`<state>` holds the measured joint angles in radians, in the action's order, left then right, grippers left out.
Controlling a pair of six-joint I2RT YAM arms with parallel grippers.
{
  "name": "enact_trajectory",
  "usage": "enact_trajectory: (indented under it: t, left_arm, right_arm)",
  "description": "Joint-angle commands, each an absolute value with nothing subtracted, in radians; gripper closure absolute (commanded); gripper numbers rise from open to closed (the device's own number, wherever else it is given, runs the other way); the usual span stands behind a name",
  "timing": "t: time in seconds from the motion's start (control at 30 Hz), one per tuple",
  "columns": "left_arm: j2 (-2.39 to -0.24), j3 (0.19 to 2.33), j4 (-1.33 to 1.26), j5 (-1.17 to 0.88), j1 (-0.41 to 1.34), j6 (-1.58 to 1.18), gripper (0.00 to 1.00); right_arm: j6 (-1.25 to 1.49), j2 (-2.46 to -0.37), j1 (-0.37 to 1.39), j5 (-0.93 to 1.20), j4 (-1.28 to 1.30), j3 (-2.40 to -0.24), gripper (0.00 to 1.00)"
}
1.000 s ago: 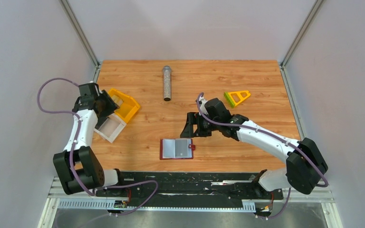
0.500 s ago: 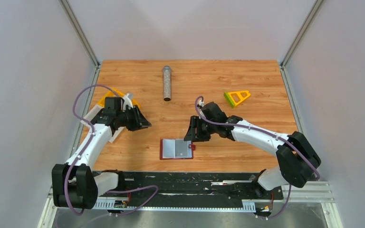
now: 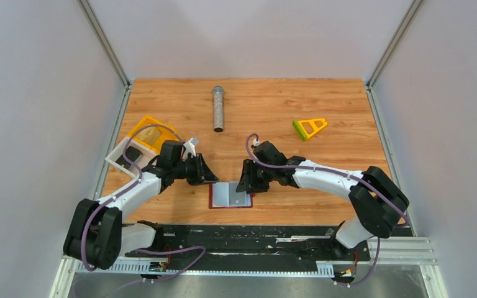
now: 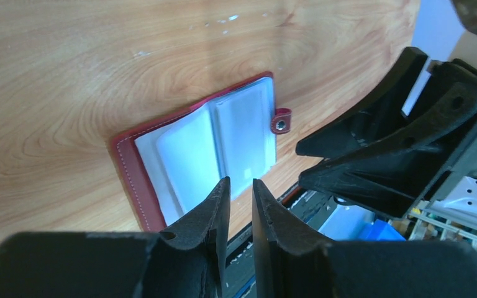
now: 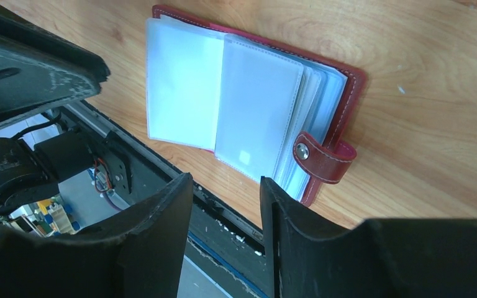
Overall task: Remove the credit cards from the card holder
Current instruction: Remove the credit card from the card holder.
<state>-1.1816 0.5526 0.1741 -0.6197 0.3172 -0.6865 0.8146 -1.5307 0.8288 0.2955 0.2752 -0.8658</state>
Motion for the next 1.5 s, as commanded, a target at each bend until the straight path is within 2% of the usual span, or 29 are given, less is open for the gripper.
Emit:
enact_trajectory:
  t: [0.0, 0.47, 1.47]
  left_arm:
    - [-1.242, 0.492, 0.015, -0.630, 0.331, -0.755, 0.73]
    - [-1.336, 0.395, -0.067, -0.601, 0.339, -0.747, 0.75]
    - [-1.327, 0.364, -0.052, -0.581, 0.340, -0.704, 0.73]
  right_arm:
    - [0.827, -1.566, 0.839, 0.243, 0.244, -0.883, 0.55]
    - [0.827, -1.655, 0.854, 0.250, 0.235, -0.913, 0.55]
    - [0.852, -1.673, 0.873, 0.194, 0.336, -1.003, 0.56]
